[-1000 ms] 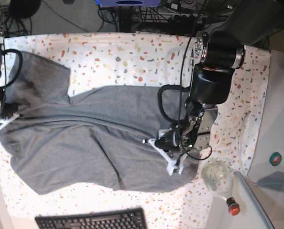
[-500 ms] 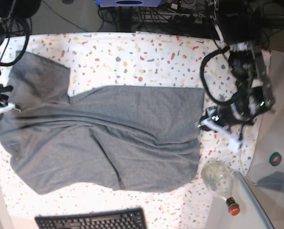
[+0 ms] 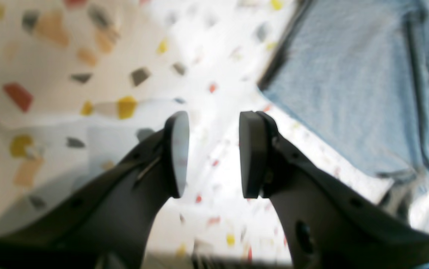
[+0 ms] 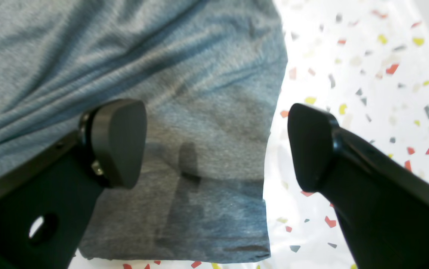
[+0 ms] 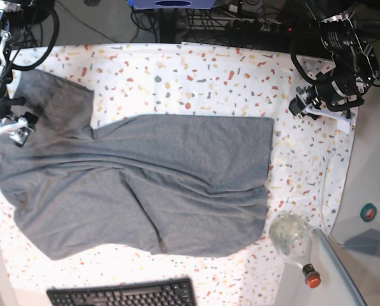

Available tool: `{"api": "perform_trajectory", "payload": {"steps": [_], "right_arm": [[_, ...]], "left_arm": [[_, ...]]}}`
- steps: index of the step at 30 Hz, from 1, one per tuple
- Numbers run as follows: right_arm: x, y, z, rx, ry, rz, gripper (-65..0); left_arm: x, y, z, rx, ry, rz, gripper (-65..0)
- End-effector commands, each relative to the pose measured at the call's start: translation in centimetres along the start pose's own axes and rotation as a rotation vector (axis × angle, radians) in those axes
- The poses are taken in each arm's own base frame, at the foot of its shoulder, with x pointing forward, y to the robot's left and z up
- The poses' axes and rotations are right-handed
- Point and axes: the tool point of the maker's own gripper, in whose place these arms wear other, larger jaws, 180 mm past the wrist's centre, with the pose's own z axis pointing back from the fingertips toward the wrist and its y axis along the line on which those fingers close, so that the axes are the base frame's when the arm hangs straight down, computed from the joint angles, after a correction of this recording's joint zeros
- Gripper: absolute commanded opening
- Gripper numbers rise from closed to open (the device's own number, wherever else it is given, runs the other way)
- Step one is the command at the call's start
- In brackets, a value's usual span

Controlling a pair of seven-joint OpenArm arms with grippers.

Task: Layout the t-shirt on the table in an organized manner, then fold the t-shirt properly
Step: 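Pull the shirt edges apart with both grippers to stretch it, then hold the shirt corners with both grippers and pull them outward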

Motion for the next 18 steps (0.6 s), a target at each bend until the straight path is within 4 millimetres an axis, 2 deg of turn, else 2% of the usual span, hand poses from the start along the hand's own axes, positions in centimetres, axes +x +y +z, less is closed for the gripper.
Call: {"api": "perform_trajectory", "payload": {"steps": [1,3,9,13,18], "right_arm": [[1.7,-0.2,0.2,-0.003,-0.054,0.010,-10.5],[1.5,-0.3,0.2,-0.004,-0.049,0.011,-10.5],[1.1,-0.6,0.1,-0.010,-0.038,0.010,-10.5],[0.4,-2.5,-0.3,-0.051,-0.016,-0.027,-10.4],[0.0,-3.3,-1.0,0.023,-0.017,-0.052,-10.7]], "left_arm": [[1.8,-0.8,0.3,-0.029,-0.070,-0.015,-43.4],[2.0,-1.3,-0.3,-0.034,-0.099,-0.045,-43.3],[0.6,-3.5,-2.7,-0.073,-0.058,-0.101,-43.3],[-0.3,-2.8,-4.0,-0.062,-0.020,-0.066,-43.3],[-0.3,-3.4,-4.9,-0.073,-0.003,-0.046,-44.4]]}}
